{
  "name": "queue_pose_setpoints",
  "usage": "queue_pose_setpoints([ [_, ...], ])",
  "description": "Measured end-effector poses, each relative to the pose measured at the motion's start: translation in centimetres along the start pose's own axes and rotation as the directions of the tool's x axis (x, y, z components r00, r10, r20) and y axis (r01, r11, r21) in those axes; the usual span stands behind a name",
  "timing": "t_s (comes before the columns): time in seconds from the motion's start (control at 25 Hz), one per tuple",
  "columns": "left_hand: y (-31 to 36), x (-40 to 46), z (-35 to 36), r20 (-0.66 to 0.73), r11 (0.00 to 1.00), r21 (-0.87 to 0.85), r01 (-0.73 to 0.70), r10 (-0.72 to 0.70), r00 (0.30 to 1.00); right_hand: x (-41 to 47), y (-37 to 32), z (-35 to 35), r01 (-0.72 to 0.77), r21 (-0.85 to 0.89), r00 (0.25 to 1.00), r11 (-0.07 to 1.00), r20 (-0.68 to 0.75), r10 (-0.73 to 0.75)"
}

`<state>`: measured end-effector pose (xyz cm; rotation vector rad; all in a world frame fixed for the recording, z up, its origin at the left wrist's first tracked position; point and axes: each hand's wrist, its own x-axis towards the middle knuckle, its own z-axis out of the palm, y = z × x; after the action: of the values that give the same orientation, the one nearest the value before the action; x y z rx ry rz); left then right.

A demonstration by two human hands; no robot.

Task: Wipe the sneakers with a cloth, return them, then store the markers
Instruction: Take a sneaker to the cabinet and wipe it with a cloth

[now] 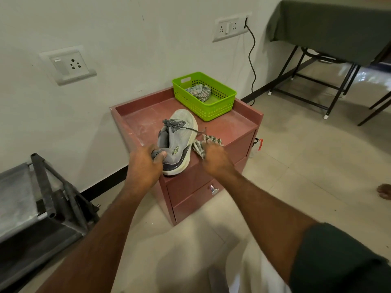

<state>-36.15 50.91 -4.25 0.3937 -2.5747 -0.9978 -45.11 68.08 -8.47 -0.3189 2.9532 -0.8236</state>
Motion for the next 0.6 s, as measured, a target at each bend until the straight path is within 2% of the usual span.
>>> queue_pose_setpoints([
  [0.08,-0.3,0.1,-0.2,0.014,1.000,0.004,-0.008,0.008,1.000,0.6,0.4,-1.3,-0.075,0.205,0.991,0.976,-0.094,0.096],
  [0.16,-0.6,0.2,0.4,0.037,0.998,0.056,-0.031,0.029,0.999,0.5,-0.1,-1.8,-0.072,0.301,0.980,0.951,-0.155,0.124],
  [0.24,-0.6,0.1,0.8,0.055,0.993,0.113,-0.042,0.036,0.998,0.1,-0.9,-1.7,-0.007,0.328,0.982,0.945,-0.176,0.068],
  [0.44,-0.3,0.4,1.4,0.034,0.986,0.153,-0.073,0.068,0.997,-4.1,-3.9,1.1,0.118,0.311,0.993,0.943,-0.009,-0.122],
  [0.56,-0.9,0.7,1.4,0.035,0.988,0.134,-0.072,0.068,0.997,-7.1,-5.4,2.9,0.286,0.331,0.958,0.899,-0.076,-0.277],
  [0.6,-1.2,0.9,1.4,0.040,0.988,0.134,-0.078,0.073,0.997,-6.7,-5.2,3.0,0.327,0.278,0.945,0.903,-0.085,-0.316],
])
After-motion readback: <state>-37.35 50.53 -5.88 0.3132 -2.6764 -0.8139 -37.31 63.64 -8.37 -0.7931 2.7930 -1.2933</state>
